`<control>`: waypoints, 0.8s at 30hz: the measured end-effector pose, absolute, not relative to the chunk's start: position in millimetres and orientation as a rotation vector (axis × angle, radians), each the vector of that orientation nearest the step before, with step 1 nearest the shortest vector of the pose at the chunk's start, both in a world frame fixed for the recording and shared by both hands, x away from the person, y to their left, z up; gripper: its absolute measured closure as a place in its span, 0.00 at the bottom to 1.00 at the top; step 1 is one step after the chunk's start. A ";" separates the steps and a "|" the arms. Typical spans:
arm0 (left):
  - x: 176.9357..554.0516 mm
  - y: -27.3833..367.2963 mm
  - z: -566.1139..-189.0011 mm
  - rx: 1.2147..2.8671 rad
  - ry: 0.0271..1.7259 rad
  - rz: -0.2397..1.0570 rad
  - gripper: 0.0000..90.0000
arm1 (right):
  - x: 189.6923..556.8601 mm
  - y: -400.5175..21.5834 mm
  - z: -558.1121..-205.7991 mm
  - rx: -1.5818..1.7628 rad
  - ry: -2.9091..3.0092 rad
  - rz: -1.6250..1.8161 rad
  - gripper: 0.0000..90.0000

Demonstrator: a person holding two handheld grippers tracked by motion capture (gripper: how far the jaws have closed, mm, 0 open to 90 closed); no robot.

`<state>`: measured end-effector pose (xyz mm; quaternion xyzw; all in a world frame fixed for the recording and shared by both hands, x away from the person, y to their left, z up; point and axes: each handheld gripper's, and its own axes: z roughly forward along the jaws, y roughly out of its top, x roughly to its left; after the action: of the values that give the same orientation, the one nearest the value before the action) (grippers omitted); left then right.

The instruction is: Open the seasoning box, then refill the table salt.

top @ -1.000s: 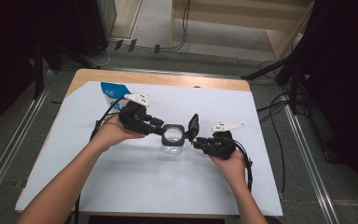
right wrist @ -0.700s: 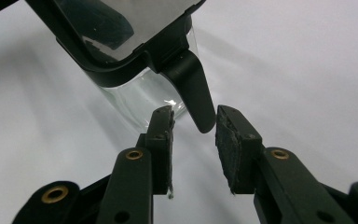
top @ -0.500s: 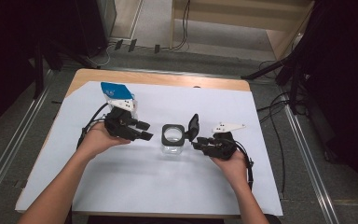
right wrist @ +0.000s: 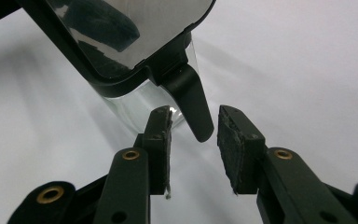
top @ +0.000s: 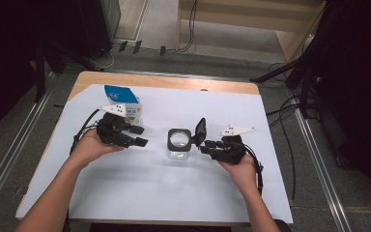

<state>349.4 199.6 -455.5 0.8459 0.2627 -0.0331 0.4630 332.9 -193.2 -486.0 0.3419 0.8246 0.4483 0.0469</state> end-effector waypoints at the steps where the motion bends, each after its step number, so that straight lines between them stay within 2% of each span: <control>1: 350.1 204.4 -456.5 2.080 0.658 -0.079 0.45 | 333.3 -193.3 -486.1 1.039 2.516 1.368 0.73; 24: 361.1 261.4 -460.5 2.043 0.803 0.000 0.49 | 334.1 -190.8 -488.1 1.024 2.525 1.355 0.72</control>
<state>361.1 261.4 -460.5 0.8283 0.3255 -0.0001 0.4560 334.1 -190.8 -488.1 0.3363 0.8287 0.4446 0.0494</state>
